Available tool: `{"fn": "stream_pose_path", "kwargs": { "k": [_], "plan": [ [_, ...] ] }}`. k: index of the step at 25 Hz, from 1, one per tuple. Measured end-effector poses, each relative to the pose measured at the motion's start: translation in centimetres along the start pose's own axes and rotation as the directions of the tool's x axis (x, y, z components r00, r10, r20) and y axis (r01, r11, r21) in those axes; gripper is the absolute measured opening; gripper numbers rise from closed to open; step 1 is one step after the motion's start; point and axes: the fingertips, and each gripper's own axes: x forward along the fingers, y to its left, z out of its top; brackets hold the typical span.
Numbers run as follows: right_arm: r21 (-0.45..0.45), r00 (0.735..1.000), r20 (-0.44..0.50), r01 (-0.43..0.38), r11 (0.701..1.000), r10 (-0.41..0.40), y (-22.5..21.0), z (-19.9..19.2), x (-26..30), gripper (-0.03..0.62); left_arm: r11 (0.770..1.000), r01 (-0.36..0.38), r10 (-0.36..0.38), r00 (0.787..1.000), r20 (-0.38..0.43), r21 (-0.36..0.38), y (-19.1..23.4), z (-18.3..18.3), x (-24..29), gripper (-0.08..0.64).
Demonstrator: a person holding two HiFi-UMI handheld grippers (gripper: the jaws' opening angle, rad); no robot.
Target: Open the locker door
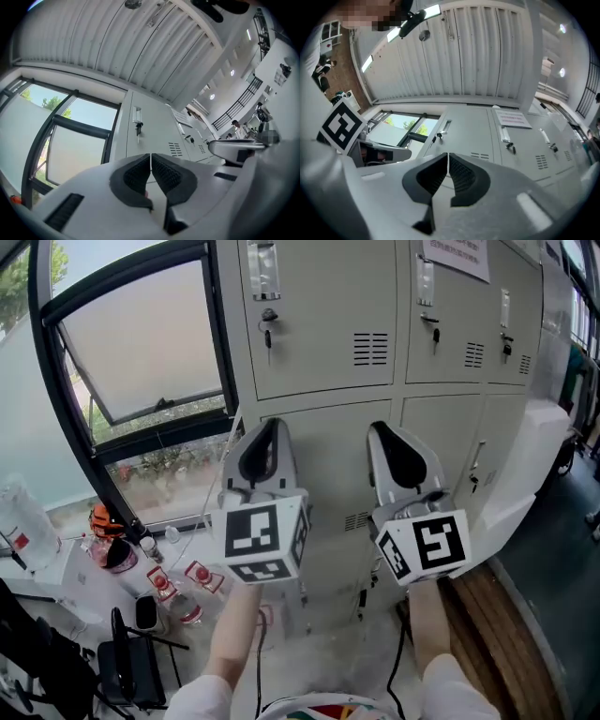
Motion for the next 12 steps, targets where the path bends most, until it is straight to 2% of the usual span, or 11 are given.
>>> {"fn": "stream_pose_path", "kwargs": {
  "k": [5, 8, 12],
  "plan": [
    [0.085, 0.985, 0.032, -0.17, 0.982, 0.168, 1.3, 3.7, 8.2, 0.016, 0.999, 0.004, -0.005, 1.0, 0.027, 0.043, 1.4, 4.5, 3.5, 0.021],
    [0.073, 0.98, 0.055, -0.196, 0.978, 0.192, 1.7, 6.2, 12.2, 0.031, 0.996, -0.007, 0.005, 1.0, 0.026, 0.091, 2.4, 6.5, 4.5, 0.021],
    [0.061, 0.973, 0.082, -0.222, 0.973, 0.217, 2.2, 9.8, 16.0, 0.095, 0.994, -0.017, 0.013, 0.999, 0.035, 0.11, 3.8, 8.4, 5.5, 0.023]
  ]
}}
